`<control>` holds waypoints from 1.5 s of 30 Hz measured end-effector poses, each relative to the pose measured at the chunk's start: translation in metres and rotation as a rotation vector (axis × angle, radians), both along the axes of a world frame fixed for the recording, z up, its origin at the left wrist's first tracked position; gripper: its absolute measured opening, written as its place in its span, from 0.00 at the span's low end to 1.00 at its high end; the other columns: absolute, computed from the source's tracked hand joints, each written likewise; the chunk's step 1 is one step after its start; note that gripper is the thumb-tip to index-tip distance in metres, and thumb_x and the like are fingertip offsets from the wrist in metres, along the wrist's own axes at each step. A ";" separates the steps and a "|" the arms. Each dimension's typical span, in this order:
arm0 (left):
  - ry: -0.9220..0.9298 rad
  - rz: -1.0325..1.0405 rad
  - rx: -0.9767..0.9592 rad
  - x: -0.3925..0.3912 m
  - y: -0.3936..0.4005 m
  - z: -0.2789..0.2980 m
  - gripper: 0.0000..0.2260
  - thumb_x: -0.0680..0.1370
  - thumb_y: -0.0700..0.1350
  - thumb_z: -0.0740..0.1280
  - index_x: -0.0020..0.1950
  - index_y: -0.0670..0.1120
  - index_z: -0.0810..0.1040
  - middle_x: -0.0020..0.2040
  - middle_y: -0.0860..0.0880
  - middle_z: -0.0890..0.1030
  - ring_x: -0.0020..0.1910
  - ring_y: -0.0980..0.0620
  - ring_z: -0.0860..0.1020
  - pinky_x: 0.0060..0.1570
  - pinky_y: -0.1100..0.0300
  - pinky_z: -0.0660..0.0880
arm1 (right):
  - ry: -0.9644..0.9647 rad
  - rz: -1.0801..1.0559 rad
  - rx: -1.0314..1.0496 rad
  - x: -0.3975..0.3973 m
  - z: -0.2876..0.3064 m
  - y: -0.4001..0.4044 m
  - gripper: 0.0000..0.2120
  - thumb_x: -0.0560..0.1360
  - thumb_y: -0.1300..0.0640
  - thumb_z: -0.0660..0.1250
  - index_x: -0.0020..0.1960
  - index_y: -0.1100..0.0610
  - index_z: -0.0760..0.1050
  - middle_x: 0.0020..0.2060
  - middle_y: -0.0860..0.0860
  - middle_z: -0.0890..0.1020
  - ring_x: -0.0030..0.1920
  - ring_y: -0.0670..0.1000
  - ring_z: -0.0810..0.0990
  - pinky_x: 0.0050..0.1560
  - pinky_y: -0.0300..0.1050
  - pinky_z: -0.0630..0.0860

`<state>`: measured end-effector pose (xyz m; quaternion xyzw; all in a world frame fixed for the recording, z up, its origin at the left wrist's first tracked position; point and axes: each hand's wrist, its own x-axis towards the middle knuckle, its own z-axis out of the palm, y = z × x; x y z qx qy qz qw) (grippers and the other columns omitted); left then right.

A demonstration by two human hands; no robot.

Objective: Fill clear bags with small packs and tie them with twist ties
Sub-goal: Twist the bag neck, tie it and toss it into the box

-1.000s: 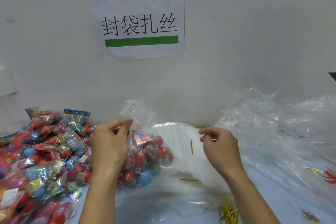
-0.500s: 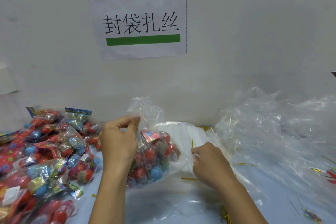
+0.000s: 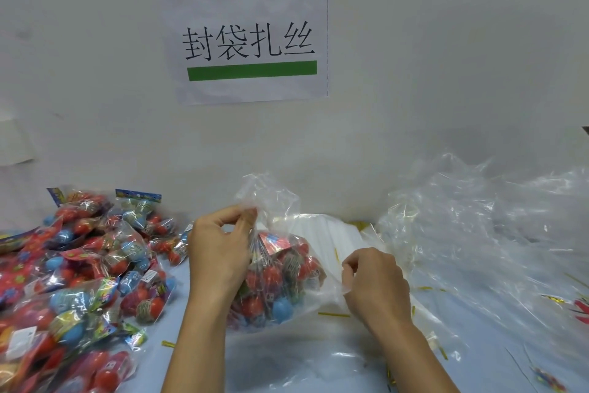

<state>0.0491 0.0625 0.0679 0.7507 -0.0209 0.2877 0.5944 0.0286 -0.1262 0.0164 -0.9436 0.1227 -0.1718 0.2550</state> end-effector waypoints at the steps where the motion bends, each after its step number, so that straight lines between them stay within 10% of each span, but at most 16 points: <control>1: 0.004 -0.011 0.000 0.000 -0.001 0.000 0.07 0.79 0.45 0.69 0.55 0.47 0.84 0.42 0.66 0.77 0.44 0.68 0.75 0.42 0.77 0.65 | -0.022 -0.023 0.013 0.001 0.000 -0.001 0.10 0.77 0.60 0.61 0.43 0.59 0.80 0.41 0.53 0.82 0.43 0.56 0.80 0.40 0.50 0.77; 7: 0.036 -0.152 0.050 -0.005 -0.009 0.002 0.07 0.79 0.45 0.68 0.46 0.50 0.86 0.39 0.61 0.84 0.40 0.67 0.80 0.38 0.77 0.71 | -0.192 -0.120 0.296 0.003 0.020 -0.016 0.12 0.79 0.61 0.61 0.41 0.59 0.80 0.37 0.53 0.83 0.43 0.58 0.80 0.44 0.50 0.78; 22: 0.113 -0.416 0.171 -0.014 -0.044 0.003 0.11 0.81 0.45 0.67 0.42 0.48 0.87 0.33 0.53 0.83 0.30 0.59 0.77 0.33 0.64 0.72 | 0.001 0.417 0.429 -0.017 0.067 -0.022 0.12 0.80 0.60 0.66 0.40 0.50 0.80 0.38 0.46 0.82 0.30 0.42 0.80 0.30 0.31 0.73; 31: 0.109 -0.436 0.158 -0.019 -0.047 0.007 0.11 0.82 0.47 0.67 0.43 0.51 0.88 0.39 0.57 0.86 0.39 0.60 0.83 0.36 0.70 0.74 | 0.055 0.564 0.631 -0.019 0.067 -0.028 0.08 0.78 0.54 0.71 0.43 0.55 0.86 0.48 0.47 0.87 0.50 0.47 0.86 0.58 0.50 0.81; 45: 0.073 -0.450 0.100 -0.016 -0.045 0.006 0.12 0.81 0.44 0.67 0.40 0.44 0.85 0.40 0.41 0.83 0.37 0.50 0.79 0.44 0.43 0.79 | 0.038 0.652 0.813 -0.017 0.064 -0.031 0.10 0.79 0.55 0.70 0.41 0.56 0.86 0.41 0.53 0.86 0.39 0.46 0.83 0.37 0.33 0.76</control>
